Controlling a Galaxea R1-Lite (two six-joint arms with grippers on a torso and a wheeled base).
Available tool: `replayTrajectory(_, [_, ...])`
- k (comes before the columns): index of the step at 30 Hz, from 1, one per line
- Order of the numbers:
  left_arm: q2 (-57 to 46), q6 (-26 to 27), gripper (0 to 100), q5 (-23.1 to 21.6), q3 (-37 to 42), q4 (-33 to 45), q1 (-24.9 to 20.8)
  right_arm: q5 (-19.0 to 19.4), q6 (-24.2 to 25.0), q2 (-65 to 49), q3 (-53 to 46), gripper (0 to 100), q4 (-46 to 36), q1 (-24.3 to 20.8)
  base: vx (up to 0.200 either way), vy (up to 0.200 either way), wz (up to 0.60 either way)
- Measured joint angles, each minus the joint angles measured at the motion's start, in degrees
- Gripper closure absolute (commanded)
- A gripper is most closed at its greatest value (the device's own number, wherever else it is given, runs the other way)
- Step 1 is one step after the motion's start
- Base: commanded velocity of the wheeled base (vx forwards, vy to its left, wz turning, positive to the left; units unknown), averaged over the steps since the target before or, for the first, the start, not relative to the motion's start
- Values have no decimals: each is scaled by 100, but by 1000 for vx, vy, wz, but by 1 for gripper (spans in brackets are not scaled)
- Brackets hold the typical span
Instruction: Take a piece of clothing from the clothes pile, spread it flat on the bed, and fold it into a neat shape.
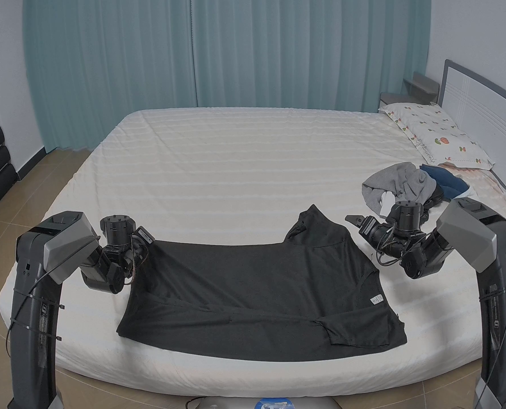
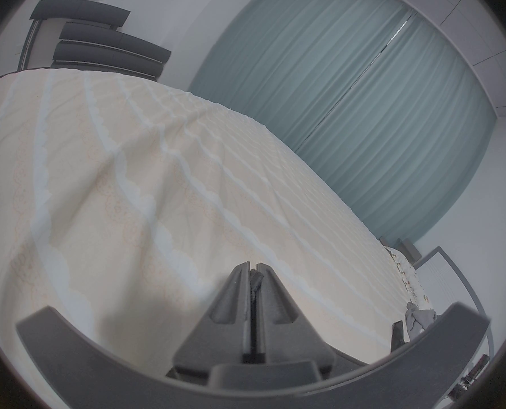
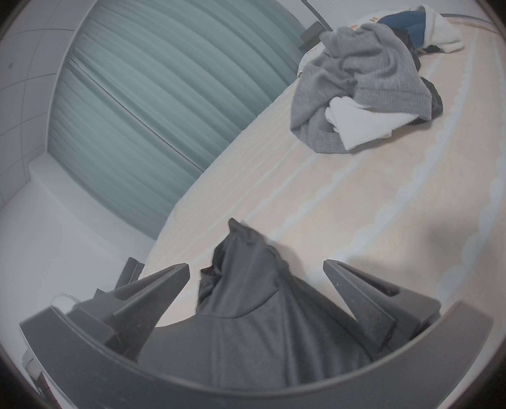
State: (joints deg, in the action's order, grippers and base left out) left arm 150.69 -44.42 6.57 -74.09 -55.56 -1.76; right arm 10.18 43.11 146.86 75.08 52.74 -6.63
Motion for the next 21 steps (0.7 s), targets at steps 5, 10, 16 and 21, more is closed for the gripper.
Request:
replayTrajectory(5, [-5, -2, 100, -22, 91, -57, -4, -74, -38, 350, 306, 0, -71, 24, 0, 0, 0])
replayTrajectory(10, [-6, -2, 100, -23, 105, -57, -9, -227, -90, 482, 450, 0, -352, 30, 0, 0, 0])
replayTrajectory(16, [-16, -5, 100, -30, 113, -57, -9, -208, -213, 510, 816, 0, -744, 46, 0, 0, 0])
replayTrajectory(21, [-20, -5, 100, -34, 102, -60, -9, -191, -230, 603, 1218, 0, -1135, 63, 0, 0, 0])
